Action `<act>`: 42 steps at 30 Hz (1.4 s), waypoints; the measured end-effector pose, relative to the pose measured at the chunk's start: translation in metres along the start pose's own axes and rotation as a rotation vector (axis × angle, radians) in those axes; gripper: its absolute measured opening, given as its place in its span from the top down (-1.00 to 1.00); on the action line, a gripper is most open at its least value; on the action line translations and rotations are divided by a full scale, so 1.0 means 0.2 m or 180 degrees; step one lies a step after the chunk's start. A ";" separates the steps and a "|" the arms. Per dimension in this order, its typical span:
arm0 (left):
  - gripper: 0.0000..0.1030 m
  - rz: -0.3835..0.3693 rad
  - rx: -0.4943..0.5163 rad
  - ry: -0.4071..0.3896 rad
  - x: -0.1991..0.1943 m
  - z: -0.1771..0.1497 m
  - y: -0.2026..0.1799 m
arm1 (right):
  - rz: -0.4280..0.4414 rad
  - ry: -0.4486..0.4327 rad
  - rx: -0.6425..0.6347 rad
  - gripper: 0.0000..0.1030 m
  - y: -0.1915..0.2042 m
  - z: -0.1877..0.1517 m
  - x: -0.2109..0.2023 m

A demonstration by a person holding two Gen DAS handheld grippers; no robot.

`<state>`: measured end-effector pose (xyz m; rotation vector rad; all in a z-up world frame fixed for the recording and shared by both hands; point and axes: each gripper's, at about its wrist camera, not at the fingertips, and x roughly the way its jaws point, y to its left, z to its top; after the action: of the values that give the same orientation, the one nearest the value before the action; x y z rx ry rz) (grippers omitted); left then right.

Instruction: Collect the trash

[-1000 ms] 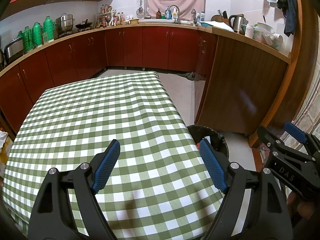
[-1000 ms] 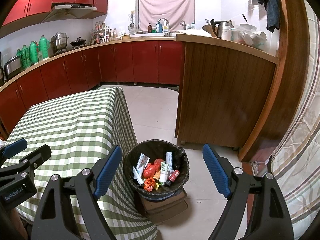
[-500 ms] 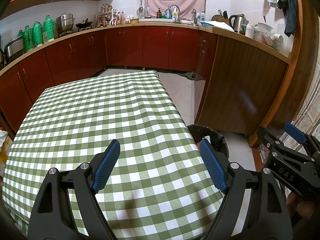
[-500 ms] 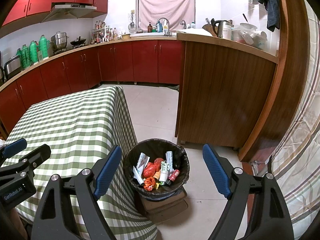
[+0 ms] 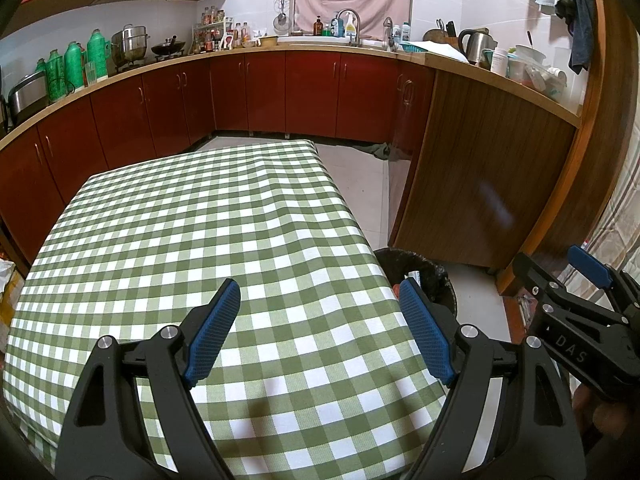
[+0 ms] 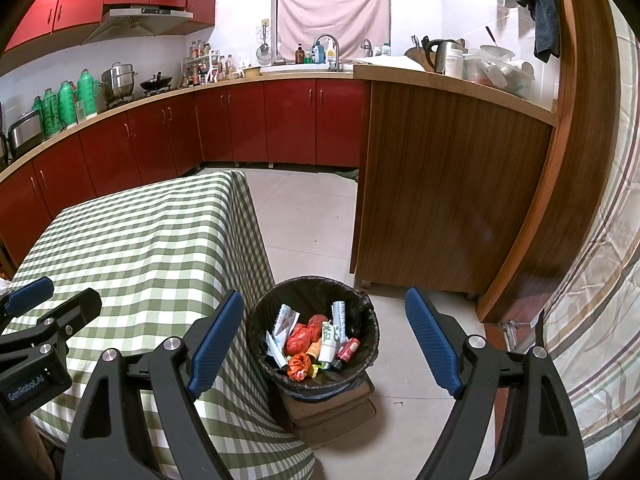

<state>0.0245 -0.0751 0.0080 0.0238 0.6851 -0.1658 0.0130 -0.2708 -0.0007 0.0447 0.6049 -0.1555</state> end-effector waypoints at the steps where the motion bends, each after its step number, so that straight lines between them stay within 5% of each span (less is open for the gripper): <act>1: -0.55 -0.0001 0.0000 -0.0001 0.00 0.00 0.00 | 0.0000 -0.0001 0.0000 -0.56 0.00 0.00 0.00; 42: -0.55 -0.0010 0.0022 0.0029 0.03 0.00 -0.04 | -0.0002 0.0051 -0.0007 -0.56 0.02 -0.06 0.05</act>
<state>0.0273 -0.0846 0.0047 0.0303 0.6937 -0.1711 0.0152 -0.2665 -0.0161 0.0438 0.6210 -0.1554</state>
